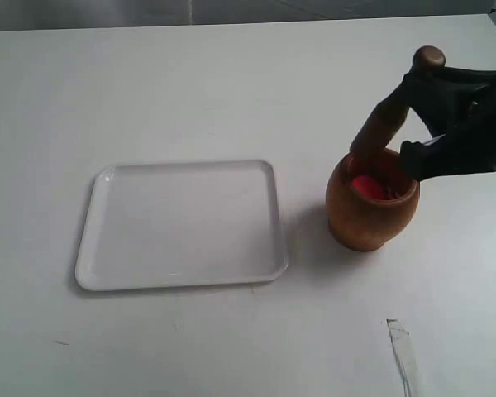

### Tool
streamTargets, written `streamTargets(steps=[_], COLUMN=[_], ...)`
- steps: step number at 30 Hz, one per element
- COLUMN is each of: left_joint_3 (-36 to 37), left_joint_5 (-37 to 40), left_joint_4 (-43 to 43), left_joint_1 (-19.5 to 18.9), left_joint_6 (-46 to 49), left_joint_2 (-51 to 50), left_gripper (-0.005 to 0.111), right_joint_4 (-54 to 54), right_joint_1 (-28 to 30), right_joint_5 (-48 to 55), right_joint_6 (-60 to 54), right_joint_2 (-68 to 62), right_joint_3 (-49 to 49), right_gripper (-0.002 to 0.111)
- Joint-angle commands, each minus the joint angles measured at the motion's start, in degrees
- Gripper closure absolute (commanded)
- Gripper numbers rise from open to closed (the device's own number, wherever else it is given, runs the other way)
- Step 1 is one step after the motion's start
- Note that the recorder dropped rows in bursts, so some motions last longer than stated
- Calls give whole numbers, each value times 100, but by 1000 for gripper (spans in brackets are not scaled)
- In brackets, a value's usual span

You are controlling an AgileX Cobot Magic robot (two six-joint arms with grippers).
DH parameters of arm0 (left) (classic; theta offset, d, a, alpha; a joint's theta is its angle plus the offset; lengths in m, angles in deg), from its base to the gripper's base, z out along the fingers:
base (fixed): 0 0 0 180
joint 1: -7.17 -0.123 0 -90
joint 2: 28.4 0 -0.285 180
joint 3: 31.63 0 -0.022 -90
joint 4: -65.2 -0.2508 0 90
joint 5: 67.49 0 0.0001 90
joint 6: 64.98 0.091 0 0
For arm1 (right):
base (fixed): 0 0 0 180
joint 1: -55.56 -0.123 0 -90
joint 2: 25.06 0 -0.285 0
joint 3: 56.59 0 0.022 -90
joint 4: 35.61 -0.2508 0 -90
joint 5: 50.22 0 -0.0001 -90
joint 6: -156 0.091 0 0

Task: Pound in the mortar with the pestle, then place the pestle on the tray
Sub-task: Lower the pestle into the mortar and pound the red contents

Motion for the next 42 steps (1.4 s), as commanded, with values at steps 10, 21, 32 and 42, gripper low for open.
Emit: streamTargets(steps=[10, 21, 32, 42], left_joint_3=[3, 3, 3, 3], left_joint_5=[-17, -17, -17, -17], left_joint_4=[42, 42, 42, 42], left_joint_1=[44, 44, 44, 44], left_joint_6=[-47, -47, -47, -47], left_joint_2=[7, 7, 7, 7], left_gripper=[107, 107, 107, 107], right_joint_4=[30, 30, -252, -226], right_joint_1=[50, 50, 50, 50], right_joint_5=[435, 533, -273, -1243], right_joint_6=[-112, -528, -528, -528], right_joint_2=[33, 33, 33, 33], right_joint_3=[-18, -39, -982, -915], right_gripper=[108, 108, 108, 108])
